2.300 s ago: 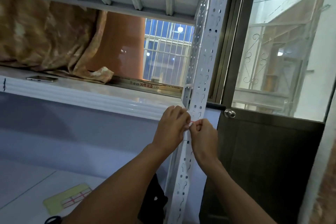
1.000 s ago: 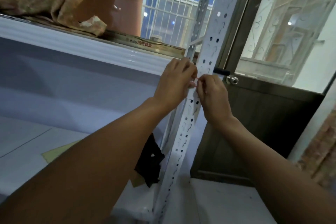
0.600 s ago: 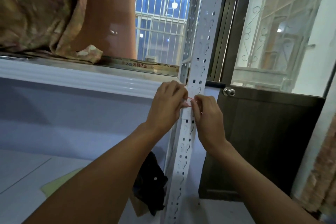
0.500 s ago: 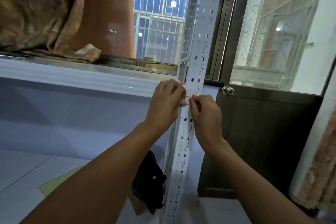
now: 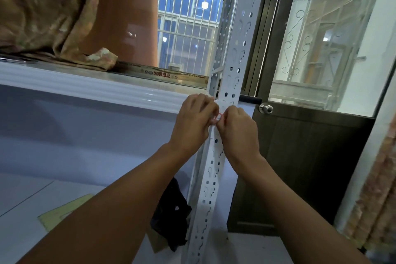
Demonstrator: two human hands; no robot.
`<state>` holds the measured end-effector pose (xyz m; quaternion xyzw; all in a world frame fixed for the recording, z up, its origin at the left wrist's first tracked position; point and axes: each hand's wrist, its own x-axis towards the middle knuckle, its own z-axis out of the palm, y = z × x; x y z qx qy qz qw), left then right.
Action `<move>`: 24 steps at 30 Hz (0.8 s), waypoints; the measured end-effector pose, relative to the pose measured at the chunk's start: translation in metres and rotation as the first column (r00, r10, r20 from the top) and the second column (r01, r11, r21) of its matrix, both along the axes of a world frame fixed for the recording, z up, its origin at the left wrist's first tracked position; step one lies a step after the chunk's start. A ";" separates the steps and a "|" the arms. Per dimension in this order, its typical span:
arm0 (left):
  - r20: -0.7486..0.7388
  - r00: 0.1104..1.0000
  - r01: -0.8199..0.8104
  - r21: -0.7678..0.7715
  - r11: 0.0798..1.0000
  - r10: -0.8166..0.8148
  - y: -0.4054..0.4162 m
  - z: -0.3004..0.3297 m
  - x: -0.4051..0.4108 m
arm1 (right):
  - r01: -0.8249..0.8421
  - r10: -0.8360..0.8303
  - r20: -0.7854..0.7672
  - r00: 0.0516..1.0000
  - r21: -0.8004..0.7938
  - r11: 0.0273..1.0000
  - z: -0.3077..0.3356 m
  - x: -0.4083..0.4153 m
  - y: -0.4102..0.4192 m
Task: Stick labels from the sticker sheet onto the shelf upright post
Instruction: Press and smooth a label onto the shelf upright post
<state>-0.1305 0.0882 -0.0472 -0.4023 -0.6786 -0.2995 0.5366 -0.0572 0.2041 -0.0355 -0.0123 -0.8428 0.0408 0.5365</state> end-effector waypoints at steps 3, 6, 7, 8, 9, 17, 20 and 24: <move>0.007 1.000 0.004 -0.018 1.000 -0.004 -0.002 0.000 0.001 | 0.081 -0.072 -0.052 0.996 0.201 0.976 0.000 -0.004 0.003; 0.027 1.000 0.010 -0.036 0.999 -0.009 -0.004 0.001 0.001 | 0.039 -0.012 -0.077 0.997 0.362 0.932 0.001 -0.008 0.018; 0.026 1.000 0.014 -0.043 0.999 -0.013 -0.005 0.001 0.001 | 0.011 0.015 -0.060 0.998 0.399 0.917 0.002 -0.009 0.024; 0.022 1.000 0.016 -0.052 0.999 -0.014 -0.005 0.001 0.000 | -0.013 0.035 -0.042 0.999 0.427 0.904 0.004 -0.010 0.029; 0.015 1.000 0.014 -0.061 0.998 -0.014 -0.006 0.001 -0.001 | -0.033 0.050 -0.026 0.998 0.445 0.895 0.004 -0.010 0.033; -0.032 0.999 0.034 -0.076 0.997 -0.037 -0.010 -0.001 -0.006 | -0.288 0.288 0.067 0.955 -0.013 0.957 -0.026 0.009 0.058; -0.041 0.998 0.040 -0.075 0.996 -0.043 -0.009 -0.003 -0.007 | -0.320 0.323 -0.001 0.946 -0.144 0.936 -0.026 0.016 0.059; -0.023 0.999 0.031 -0.079 0.996 -0.033 -0.009 -0.003 -0.006 | -0.368 0.371 0.030 0.928 -0.080 0.926 -0.018 0.016 0.049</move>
